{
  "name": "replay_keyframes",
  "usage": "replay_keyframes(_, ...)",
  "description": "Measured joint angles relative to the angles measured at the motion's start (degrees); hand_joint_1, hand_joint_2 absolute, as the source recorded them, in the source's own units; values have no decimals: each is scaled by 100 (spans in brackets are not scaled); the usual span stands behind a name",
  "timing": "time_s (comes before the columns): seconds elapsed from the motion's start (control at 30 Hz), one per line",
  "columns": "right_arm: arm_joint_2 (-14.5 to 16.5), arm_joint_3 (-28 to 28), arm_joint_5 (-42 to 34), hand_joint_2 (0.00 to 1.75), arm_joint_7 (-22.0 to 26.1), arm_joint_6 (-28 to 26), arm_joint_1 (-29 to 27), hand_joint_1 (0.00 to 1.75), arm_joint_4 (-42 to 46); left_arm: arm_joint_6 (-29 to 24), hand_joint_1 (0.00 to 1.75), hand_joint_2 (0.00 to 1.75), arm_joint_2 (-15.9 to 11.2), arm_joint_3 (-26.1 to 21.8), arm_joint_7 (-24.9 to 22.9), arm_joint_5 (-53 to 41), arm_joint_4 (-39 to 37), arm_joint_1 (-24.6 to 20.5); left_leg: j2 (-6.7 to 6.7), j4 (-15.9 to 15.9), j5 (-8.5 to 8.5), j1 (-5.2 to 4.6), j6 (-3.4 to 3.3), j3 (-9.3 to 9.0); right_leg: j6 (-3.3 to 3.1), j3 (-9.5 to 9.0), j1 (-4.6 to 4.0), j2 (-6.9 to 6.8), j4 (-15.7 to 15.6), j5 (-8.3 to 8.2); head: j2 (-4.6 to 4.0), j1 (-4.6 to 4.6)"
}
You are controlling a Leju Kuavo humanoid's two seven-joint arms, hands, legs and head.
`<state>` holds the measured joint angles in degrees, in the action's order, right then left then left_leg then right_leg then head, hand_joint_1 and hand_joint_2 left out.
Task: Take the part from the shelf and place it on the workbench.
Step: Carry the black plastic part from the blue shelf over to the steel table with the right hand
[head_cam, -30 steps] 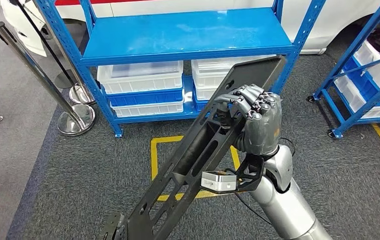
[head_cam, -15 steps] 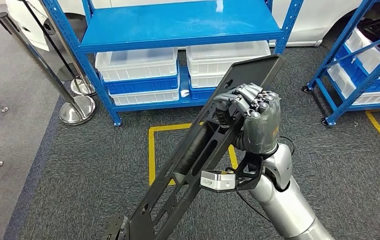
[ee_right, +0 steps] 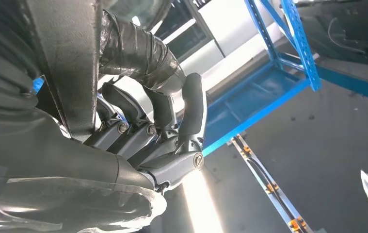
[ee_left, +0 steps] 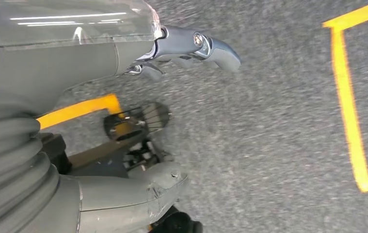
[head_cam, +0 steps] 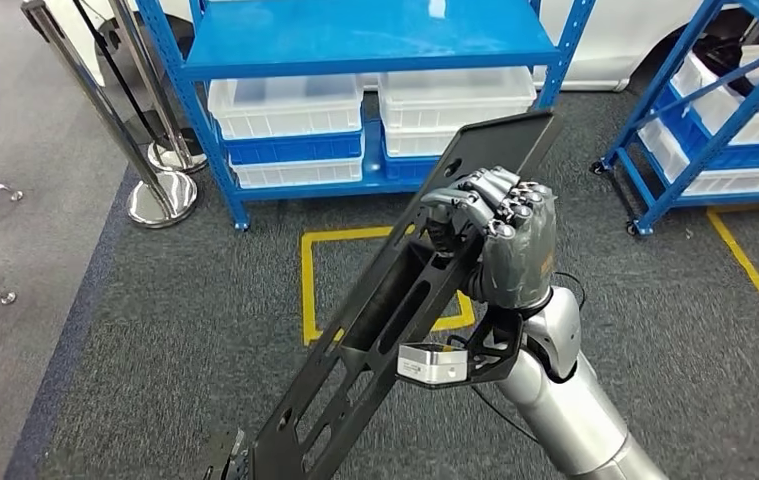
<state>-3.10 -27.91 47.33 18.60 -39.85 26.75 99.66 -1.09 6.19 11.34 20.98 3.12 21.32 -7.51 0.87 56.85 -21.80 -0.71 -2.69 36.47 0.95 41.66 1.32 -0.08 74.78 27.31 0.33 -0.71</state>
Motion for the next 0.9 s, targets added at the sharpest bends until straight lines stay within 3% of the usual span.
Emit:
replay_keyframes(0.03,-1,-3,1,175,0,0,3,175,-3,0,0,175,0,1,2,2,-8,-1,0,45,72,0,16,124,-14,-301,-2,-4,-286,-41,0,-1)
replay_keyframes(0.1,-1,-16,2,175,3,-2,14,175,0,0,0,175,0,1,8,3,-15,3,-5,134,186,-8,64,307,-60,-914,-34,-9,-1069,180,0,-8)
replay_keyframes(0.13,-1,-22,2,175,6,-3,23,175,1,0,0,175,0,1,11,4,-18,4,-6,162,237,-10,94,349,-89,-1086,-53,-7,-1334,311,0,-9)
replay_keyframes(0.17,-2,-28,2,175,9,-3,31,175,2,1,0,175,1,1,14,7,-22,7,-7,163,292,-4,129,370,-121,-1141,-80,-3,-1465,358,0,-9)
replay_keyframes(0.23,-3,-37,-2,175,14,-1,42,175,-2,1,0,175,2,1,20,21,-38,11,-24,152,358,17,202,396,-202,-1059,-75,-19,-1490,231,0,-5)
replay_keyframes(0.27,-2,-44,-5,175,16,3,48,175,-3,2,0,175,2,2,25,32,-47,16,-38,220,247,31,240,441,-248,-998,-67,-32,-1508,147,0,-9)
replay_keyframes(0.3,-2,-49,-9,175,17,5,54,175,-4,1,0,175,2,2,29,41,-56,20,-51,395,15,43,275,508,-282,-921,-48,-44,-1525,55,0,-14)
replay_keyframes(0.37,-1,-57,-16,175,17,9,61,175,-5,1,0,175,2,3,37,53,-64,21,-59,1045,-634,79,334,660,-314,-729,-44,-49,-1529,-122,0,-23)
replay_keyframes(0.4,-1,-58,-17,175,17,9,60,175,-6,1,0,175,2,3,40,55,-66,19,-59,1402,-851,96,355,706,-310,-622,-45,-49,-1527,-208,0,-23)
replay_keyframes(0.43,-1,-59,-19,175,17,9,59,175,-8,1,0,175,2,3,44,57,-68,17,-58,1668,-924,111,371,695,-302,-507,-44,-50,-1524,-296,0,-23)
replay_keyframes(0.5,-1,-60,-19,175,17,9,58,175,-13,0,0,175,2,3,50,64,-74,16,-58,1695,-734,133,387,425,-272,-275,-34,-50,-1517,-472,0,-23)
replay_keyframes(0.53,-1,-60,-19,175,20,9,58,175,-14,0,0,175,2,3,54,68,-76,11,-61,1413,-631,139,389,120,-248,-170,-24,-47,-1512,-562,0,-24)
replay_keyframes(0.57,-1,-61,-18,175,25,9,58,175,-13,0,0,175,2,3,57,70,-78,0,-66,984,-648,136,381,-259,-216,-87,-18,-42,-1506,-639,0,-24)
replay_keyframes(0.63,-2,-62,-15,175,36,9,62,175,-8,0,0,175,2,3,66,70,-78,-30,-92,262,-817,101,311,-809,-139,-22,-5,-44,-1518,-781,0,-21)
replay_keyframes(0.67,-2,-64,-14,175,40,9,68,175,-6,0,0,175,2,4,68,70,-79,-40,-102,94,-881,76,260,-902,-97,-25,3,-50,-1544,-845,0,-20)
replay_keyframes(0.73,-2,-68,15,175,45,8,77,175,-6,-1,0,175,2,5,72,76,-84,-44,-97,29,-781,58,143,-840,-18,-39,18,-53,-1604,-938,0,-20)
replay_keyframes(0.77,-3,-70,76,175,40,5,82,175,-8,-1,0,175,4,7,72,79,-88,-46,-81,11,-702,60,88,-795,3,-9,23,-46,-1568,-855,0,-19)
replay_keyframes(0.8,-4,-73,169,175,30,3,86,175,-13,-1,0,175,7,8,73,81,-91,-50,-65,-14,-610,66,34,-736,12,52,23,-36,-1423,-642,0,-15)
replay_keyframes(0.87,-5,-77,381,175,-4,-1,96,175,-31,-1,0,175,12,13,80,83,-93,-59,-42,-28,-439,60,-30,-564,11,234,15,-18,-793,6,0,-11)
replay_keyframes(0.9,-5,-79,453,175,-28,-1,99,175,-45,-4,0,175,13,15,88,85,-94,-60,-40,-24,-363,50,-42,-462,16,310,8,-12,-404,239,0,-9)
